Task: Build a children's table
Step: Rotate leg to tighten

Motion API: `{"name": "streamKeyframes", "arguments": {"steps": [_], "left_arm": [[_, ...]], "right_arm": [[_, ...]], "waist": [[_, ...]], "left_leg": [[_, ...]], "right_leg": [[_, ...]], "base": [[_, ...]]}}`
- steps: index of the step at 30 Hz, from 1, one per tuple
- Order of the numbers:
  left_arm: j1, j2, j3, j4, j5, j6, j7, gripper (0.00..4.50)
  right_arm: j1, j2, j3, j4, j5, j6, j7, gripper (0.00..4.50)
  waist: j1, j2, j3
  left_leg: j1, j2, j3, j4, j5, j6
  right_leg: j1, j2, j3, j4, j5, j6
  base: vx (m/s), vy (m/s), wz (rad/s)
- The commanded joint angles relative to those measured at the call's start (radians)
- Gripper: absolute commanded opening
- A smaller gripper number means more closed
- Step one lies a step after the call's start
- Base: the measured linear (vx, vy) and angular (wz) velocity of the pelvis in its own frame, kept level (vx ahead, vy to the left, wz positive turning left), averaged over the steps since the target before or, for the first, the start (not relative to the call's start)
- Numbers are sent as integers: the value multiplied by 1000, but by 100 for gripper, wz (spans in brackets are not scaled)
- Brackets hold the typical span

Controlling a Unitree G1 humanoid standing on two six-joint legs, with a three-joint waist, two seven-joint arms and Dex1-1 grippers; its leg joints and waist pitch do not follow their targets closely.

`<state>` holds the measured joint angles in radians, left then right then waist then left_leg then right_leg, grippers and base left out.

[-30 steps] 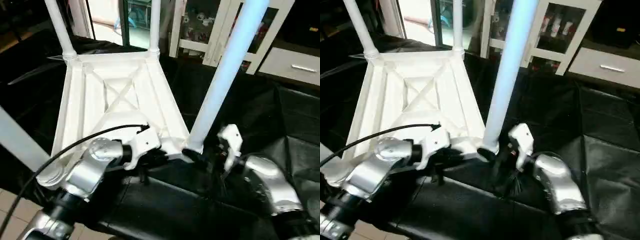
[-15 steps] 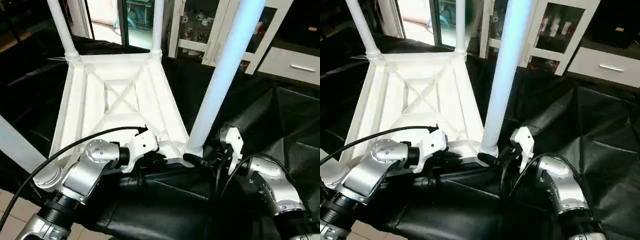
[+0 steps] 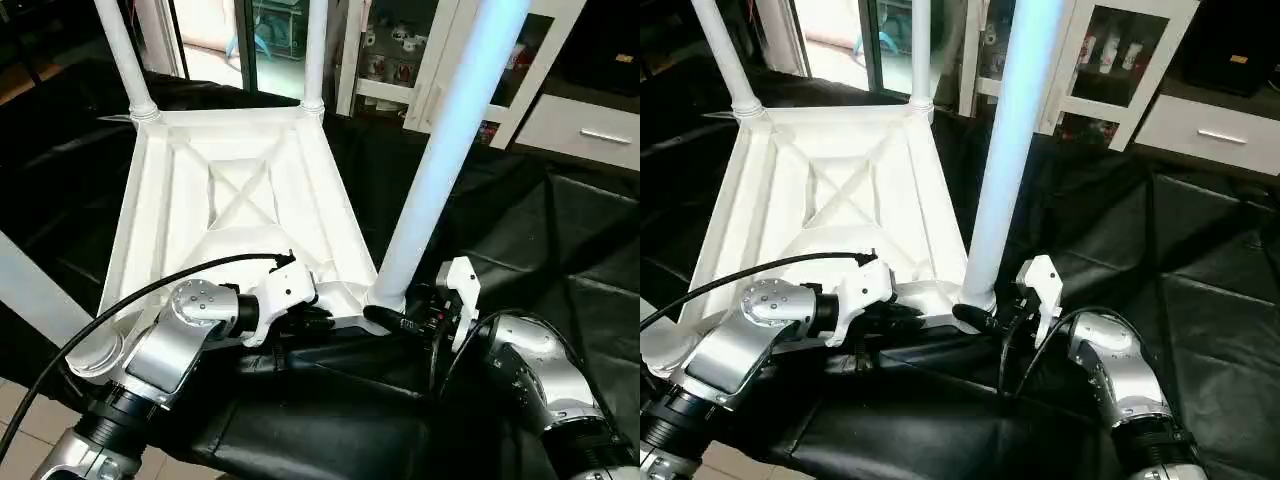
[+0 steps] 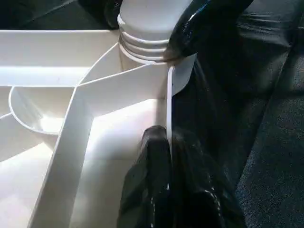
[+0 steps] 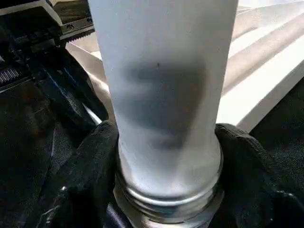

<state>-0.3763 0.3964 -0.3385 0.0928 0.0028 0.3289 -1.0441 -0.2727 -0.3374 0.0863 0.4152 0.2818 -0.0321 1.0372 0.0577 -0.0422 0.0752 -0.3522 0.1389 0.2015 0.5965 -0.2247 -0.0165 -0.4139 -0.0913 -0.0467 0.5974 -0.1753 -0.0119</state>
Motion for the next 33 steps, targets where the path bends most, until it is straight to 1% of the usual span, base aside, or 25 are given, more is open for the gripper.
{"name": "streamKeyframes", "arguments": {"steps": [1, 2, 3, 4, 6, 7, 8, 9, 11, 12, 13, 14, 15, 18, 19, 21, 22, 24, 25, 26, 28, 30, 31, 32, 33], "left_arm": [[36, -11, -28, 6, -40, -1, -30, 0], [36, -11, -28, 6, -40, -1, -30, 0], [22, -19, -33, 32, -16, 7, -2, 0], [13, -26, -35, 48, -4, 11, 15, 0], [-14, -51, -31, 93, 17, 20, 60, 0], [-32, -70, -27, 119, 30, 29, 94, 0], [-44, -84, -24, 136, 39, 37, 119, 0], [-66, -108, -17, 165, 55, 49, 168, 0], [-117, -168, 8, 229, 77, 90, 280, 0], [-150, -207, 24, 271, 90, 105, 356, 0], [-176, -237, 33, 302, 96, 115, 399, 0], [-180, -242, 34, 307, 97, 117, 406, 0], [-221, -291, 44, 359, 109, 120, 475, 0], [-260, -342, 37, 406, 124, 115, 521, 0], [-266, -353, 34, 411, 125, 112, 523, 0], [-277, -372, 28, 423, 126, 104, 526, 0], [-275, -376, 19, 417, 125, 96, 513, 0], [-273, -376, 17, 416, 125, 93, 510, 0], [-265, -368, 12, 409, 125, 81, 497, 0], [-262, -362, 9, 409, 124, 71, 490, 0], [-231, -332, -7, 382, 109, 6, 426, 0], [-208, -314, -13, 353, 97, -12, 388, 0], [-192, -298, -20, 331, 90, -30, 358, 0], [-162, -268, -34, 293, 78, -53, 302, 0], [-139, -246, -38, 266, 68, -59, 271, 0]], "right_arm": [[-5, -14, -20, 22, -20, -17, -42, 271], [-5, -14, -20, 22, -20, -17, -42, 270], [-24, -2, -30, 66, -71, -29, -150, 270], [-35, 5, -35, 88, -97, -34, -209, 269], [-60, 28, -53, 129, -137, -22, -347, 269], [-68, 46, -68, 140, -144, -5, -414, 268], [-70, 59, -77, 141, -140, 11, -443, 268], [-71, 79, -86, 137, -143, 32, -493, 268], [-71, 124, -94, 124, -160, 77, -594, 267], [-74, 154, -89, 121, -184, 104, -661, 267], [-80, 180, -85, 128, -203, 123, -723, 267], [-82, 185, -85, 130, -206, 126, -737, 267], [-95, 234, -84, 145, -218, 152, -839, 267], [-109, 285, -72, 167, -223, 159, -919, 267], [-111, 290, -57, 171, -231, 158, -915, 267], [-115, 298, -30, 171, -252, 154, -905, 267], [-117, 297, -32, 161, -247, 138, -886, 267], [-119, 294, -39, 156, -241, 132, -878, 267], [-119, 290, -46, 150, -232, 122, -863, 267], [-120, 288, -48, 146, -228, 117, -856, 267], [-116, 276, -59, 117, -189, 85, -797, 267], [-105, 261, -61, 87, -169, 75, -755, 267], [-98, 252, -60, 71, -162, 71, -737, 323], [-84, 234, -53, 44, -152, 54, -695, 337], [-70, 224, -56, 26, -138, 48, -671, 337]], "waist": [[6, -19, -62], [6, -19, -61], [5, -19, -61], [4, -19, -59], [-3, -18, -56], [-8, -18, -54], [-10, -17, -53], [-13, -20, -55], [-11, -16, -52], [-10, -18, -56], [-12, -19, -57], [-9, -17, -55], [-8, -18, -57], [-4, -17, -60], [-3, -17, -62], [2, -18, -62], [5, -17, -62], [5, -20, -62], [6, -19, -59], [6, -19, -59], [6, -20, -56], [4, -19, -55], [5, -19, -54], [4, -22, -53], [3, -20, -52]], "left_leg": [[4, 92, -37, -67, -29, 156], [3, 92, -37, -67, -28, 157], [3, 92, -37, -66, -32, 157], [2, 92, -37, -67, -39, 153], [3, 91, -39, -73, -92, 116], [4, 90, -41, -76, -141, 84], [8, 90, -43, -79, -175, 56], [4, 91, -46, -81, -188, 40], [12, 90, -43, -83, -206, 24], [12, 88, -45, -83, -205, 18], [10, 89, -45, -83, -197, 16], [9, 86, -43, -83, -190, 17], [10, 86, -44, -83, -185, 18], [8, 85, -43, -82, -160, 28], [8, 86, -43, -81, -149, 33], [7, 84, -39, -77, -113, 61], [6, 85, -38, -76, -103, 75], [4, 84, -39, -76, -95, 85], [3, 85, -39, -77, -107, 91], [3, 85, -39, -77, -107, 91], [4, 88, -42, -81, -143, 82], [2, 90, -44, -83, -153, 79], [3, 91, -43, -83, -157, 78], [-1, 91, -44, -84, -150, 84], [-3, 92, -45, -85, -154, 87]], "right_leg": [[49, -75, 47, -49, -125, -295], [48, -75, 47, -49, -124, -295], [49, -76, 47, -49, -130, -295], [46, -76, 47, -52, -143, -294], [46, -75, 47, -62, -231, -276], [45, -77, 48, -70, -299, -257], [42, -76, 49, -76, -348, -234], [46, -77, 49, -76, -361, -219], [35, -74, 51, -82, -376, -204], [37, -74, 50, -81, -367, -200], [39, -74, 51, -78, -349, -203], [37, -74, 51, -81, -336, -200], [38, -74, 50, -79, -325, -199], [41, -76, 49, -76, -271, -197], [42, -76, 49, -73, -251, -201], [43, -74, 49, -67, -176, -218], [45, -76, 49, -65, -159, -226], [48, -77, 49, -64, -154, -230], [48, -78, 48, -69, -185, -228], [48, -78, 48, -69, -185, -228], [47, -78, 48, -75, -249, -211], [46, -78, 48, -75, -261, -206], [46, -79, 48, -75, -260, -202], [48, -79, 49, -74, -253, -202], [48, -80, 49, -74, -262, -199]], "base": [[0, 0, 0], [0, 0, 0], [0, 0, 0], [0, 0, 0], [0, 0, 0], [0, 0, 0], [0, 0, 0], [0, 0, 0], [0, 0, 0], [0, 0, 0], [0, 0, 0], [0, 0, 0], [0, 0, 0], [0, 0, 0], [0, 0, 0], [0, 0, 0], [0, 0, 0], [0, 0, 0], [0, 0, 0], [0, 0, 0], [0, 0, 0], [0, 0, 0], [0, 0, 0], [0, 0, 0], [0, 0, 0]]}}
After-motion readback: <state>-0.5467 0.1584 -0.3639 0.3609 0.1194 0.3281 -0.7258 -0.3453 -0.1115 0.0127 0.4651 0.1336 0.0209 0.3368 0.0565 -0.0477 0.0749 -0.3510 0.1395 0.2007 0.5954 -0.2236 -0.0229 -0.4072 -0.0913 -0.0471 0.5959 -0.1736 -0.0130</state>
